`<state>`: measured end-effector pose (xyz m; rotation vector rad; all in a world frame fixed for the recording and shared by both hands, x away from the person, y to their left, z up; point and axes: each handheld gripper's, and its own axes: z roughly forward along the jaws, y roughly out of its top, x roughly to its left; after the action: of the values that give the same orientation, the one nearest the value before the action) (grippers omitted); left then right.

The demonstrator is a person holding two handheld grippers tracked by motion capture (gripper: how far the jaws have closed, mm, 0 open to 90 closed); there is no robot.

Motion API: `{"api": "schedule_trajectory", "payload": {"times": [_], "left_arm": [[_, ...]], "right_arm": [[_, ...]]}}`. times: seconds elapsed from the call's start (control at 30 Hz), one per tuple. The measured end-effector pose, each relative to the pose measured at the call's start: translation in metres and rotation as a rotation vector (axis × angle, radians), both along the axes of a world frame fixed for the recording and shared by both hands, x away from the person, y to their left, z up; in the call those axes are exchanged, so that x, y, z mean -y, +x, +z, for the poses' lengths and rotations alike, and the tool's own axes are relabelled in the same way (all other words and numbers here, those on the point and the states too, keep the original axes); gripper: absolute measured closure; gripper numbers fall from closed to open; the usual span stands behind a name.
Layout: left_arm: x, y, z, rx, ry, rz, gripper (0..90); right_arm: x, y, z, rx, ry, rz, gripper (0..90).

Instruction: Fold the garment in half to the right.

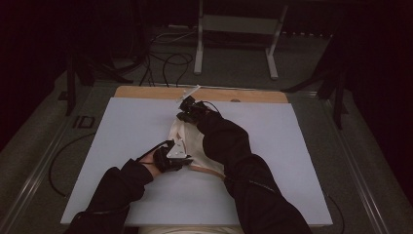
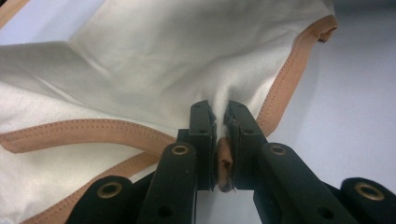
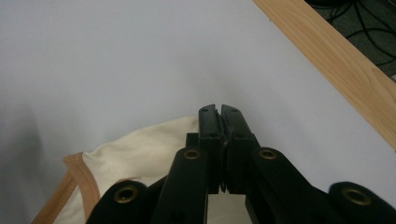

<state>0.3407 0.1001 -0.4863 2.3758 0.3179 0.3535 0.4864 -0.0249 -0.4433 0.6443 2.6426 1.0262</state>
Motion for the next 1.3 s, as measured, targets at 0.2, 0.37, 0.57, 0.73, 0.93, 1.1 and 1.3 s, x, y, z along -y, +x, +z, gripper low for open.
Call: {"api": "schedule_trajectory", "payload": {"times": [0.2,0.37,0.57,0.73,0.93,1.1,1.3], "left_arm": [[0.006,0.000,0.006,0.003,0.015,-0.022,82.3],[0.009,0.002,0.010,0.003,0.018,-0.030,82.3],[0.013,0.003,0.015,0.004,0.021,-0.040,82.2],[0.018,0.004,0.020,0.006,0.027,-0.054,82.3],[0.021,0.006,0.023,0.007,0.035,-0.063,82.3],[0.023,0.007,0.025,0.007,0.031,-0.067,82.2],[0.025,0.009,0.027,0.004,0.027,-0.071,82.2]], "right_arm": [[0.010,-0.001,0.003,0.002,0.011,-0.014,88.7],[0.017,-0.003,0.008,0.012,0.016,-0.019,88.6],[0.028,-0.005,0.013,0.018,0.014,-0.029,88.6],[0.038,-0.008,0.017,0.029,0.029,-0.033,88.6],[0.046,-0.010,0.020,0.039,0.030,-0.040,88.7],[0.051,-0.011,0.021,0.040,0.034,-0.049,88.6],[0.060,-0.011,0.023,0.046,0.045,-0.061,88.6]]}}
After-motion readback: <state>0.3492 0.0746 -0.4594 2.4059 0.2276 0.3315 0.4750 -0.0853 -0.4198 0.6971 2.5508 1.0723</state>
